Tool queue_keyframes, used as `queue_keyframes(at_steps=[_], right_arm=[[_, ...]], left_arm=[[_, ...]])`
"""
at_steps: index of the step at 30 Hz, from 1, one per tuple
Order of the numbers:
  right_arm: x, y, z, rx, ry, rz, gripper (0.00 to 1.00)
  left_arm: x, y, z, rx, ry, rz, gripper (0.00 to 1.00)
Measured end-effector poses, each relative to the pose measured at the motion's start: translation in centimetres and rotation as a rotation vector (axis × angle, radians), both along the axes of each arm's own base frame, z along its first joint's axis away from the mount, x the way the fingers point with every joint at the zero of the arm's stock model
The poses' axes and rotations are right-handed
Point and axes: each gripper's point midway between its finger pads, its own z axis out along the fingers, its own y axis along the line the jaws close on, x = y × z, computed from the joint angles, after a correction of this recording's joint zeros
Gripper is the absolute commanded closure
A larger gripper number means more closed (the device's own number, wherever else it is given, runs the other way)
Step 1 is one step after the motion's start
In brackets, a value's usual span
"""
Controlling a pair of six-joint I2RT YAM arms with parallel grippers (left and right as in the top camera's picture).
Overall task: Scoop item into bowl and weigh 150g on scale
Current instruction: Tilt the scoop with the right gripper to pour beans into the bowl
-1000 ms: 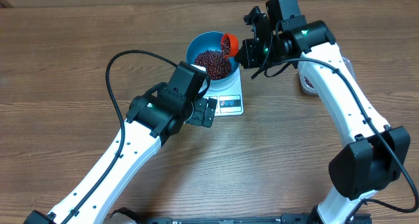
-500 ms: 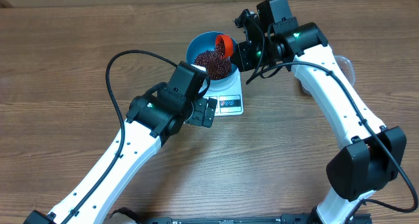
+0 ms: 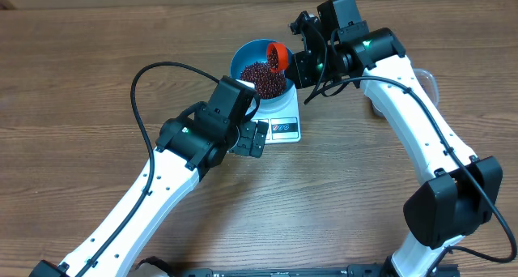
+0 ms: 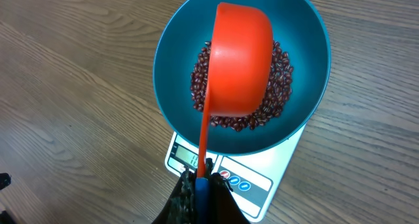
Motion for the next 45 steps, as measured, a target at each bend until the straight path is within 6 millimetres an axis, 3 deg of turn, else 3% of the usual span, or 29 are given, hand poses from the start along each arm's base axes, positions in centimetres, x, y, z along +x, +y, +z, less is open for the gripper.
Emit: queue_keyframes(at_steps=[21,45], right_arm=[[-0.5,0.1,-1.0,-0.164,-0.068,0.061,0.96],[-0.5,-0.4,-1.2,-0.187,-0.064,0.051,0.96]], left_arm=[[0.0,0.0,0.0,0.0,0.0,0.0,0.0],[0.0,0.0,0.0,0.0,0.0,0.0,0.0]])
